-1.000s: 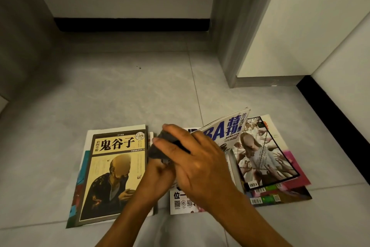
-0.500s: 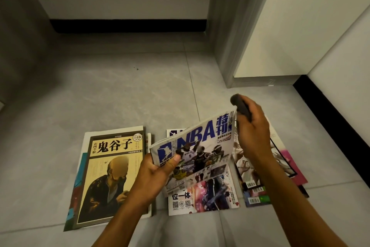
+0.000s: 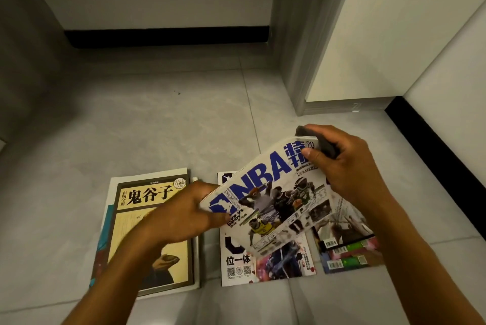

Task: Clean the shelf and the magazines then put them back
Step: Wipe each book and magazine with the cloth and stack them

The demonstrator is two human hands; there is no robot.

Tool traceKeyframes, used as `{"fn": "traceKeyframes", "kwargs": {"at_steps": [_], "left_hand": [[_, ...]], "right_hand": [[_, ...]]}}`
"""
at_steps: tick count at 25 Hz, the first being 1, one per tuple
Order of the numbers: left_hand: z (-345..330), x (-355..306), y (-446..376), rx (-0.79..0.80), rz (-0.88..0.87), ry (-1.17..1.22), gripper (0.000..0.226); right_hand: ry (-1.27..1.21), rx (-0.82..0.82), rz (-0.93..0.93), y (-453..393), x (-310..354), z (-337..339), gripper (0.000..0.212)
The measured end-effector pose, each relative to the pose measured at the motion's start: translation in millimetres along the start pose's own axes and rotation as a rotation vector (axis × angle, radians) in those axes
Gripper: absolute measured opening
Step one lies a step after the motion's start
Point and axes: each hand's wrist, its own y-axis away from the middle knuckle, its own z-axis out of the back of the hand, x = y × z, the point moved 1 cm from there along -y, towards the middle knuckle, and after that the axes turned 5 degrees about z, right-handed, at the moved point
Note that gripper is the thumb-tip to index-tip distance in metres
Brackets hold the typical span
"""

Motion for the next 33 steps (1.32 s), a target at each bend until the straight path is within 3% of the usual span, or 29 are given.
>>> {"fn": "traceKeyframes", "kwargs": {"at_steps": [2, 5, 9, 11, 15, 17, 22, 27, 33], "left_hand": [[7.1, -9.9, -0.3, 0.147, -0.011, -0.168, 0.029], [2.6, -17.8, -0.4, 0.186, 0.040, -0.065, 0.025], [-13.4, -34.2, -8.4, -0.269, -0.173, -0.143, 0.022], [-18.2, -40.3, -12.2, -0.372, -0.219, -0.163, 0.013], [-18.7, -31.4, -11.3, -0.461, -0.185, 0.004, 0.016], [-20.1, -28.7, -8.1, -0.475, -0.195, 0.060, 0.015], [-19.7, -18.3, -5.2, -0.488, -0.217, 0.146, 0.008], [-15.6, -8.0, -1.4, -0.491, -0.169, 0.230, 0.006], [-21.3, -14.0, -4.7, -0.460, -0.246, 0.160, 0.010]], "right_hand": [[0.090, 0.028, 0.057, -3.6, 11.4, 8.0, 0.047], [0.192, 0.061, 0.177, -0.5, 25.8, 3.9, 0.039], [0.015, 0.218, 0.230, 9.3, 50.6, -22.8, 0.033], [0.103, 0.125, 0.250, 12.4, 53.1, -40.7, 0.038], [0.459, -0.305, 0.109, 25.1, 56.4, -78.3, 0.056], [0.421, -0.377, 0.149, 30.8, 67.9, -91.9, 0.052], [0.378, -0.315, 0.217, 33.9, 59.3, -100.4, 0.050], [0.488, -0.253, -0.140, 38.5, -23.7, -61.9, 0.051], [0.278, -0.304, 0.146, 33.6, 81.4, -112.2, 0.049]]}}
